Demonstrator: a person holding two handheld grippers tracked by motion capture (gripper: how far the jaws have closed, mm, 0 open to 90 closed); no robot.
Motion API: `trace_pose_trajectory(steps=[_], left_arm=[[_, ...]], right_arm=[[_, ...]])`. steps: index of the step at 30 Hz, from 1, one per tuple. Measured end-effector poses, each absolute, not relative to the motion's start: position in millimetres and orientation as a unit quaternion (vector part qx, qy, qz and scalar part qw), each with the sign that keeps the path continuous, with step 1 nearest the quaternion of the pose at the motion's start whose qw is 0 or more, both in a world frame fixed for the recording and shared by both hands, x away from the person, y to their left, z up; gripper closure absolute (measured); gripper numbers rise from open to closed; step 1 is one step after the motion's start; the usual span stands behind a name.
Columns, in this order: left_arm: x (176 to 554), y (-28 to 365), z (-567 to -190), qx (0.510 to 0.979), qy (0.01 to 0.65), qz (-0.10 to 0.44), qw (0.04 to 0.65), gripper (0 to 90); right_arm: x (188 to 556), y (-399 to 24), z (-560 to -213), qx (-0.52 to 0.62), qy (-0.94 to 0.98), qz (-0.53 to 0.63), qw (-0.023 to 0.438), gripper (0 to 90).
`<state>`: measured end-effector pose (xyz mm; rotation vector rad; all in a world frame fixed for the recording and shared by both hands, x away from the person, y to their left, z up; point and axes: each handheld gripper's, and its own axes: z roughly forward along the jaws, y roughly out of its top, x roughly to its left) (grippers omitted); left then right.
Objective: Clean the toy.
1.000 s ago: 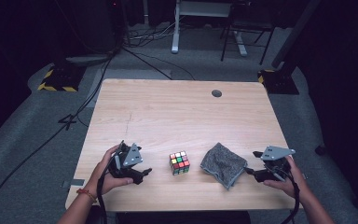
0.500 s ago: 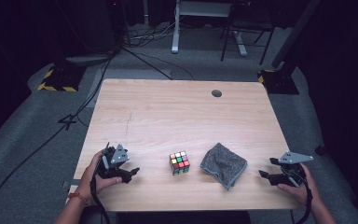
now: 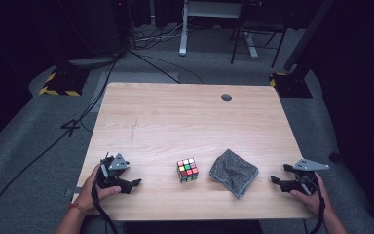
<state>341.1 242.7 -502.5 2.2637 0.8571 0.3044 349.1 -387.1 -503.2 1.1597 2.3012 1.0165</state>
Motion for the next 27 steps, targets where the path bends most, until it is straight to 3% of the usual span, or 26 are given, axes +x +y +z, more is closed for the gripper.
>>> trace_pose_trajectory(steps=[27], left_arm=[[341.3,242.2,-504.2,0.862,0.346,0.129,0.348,14.7]], right_arm=[[349.7,-386.6,-503.4,0.414,0.815,0.36,0.185,19.3]])
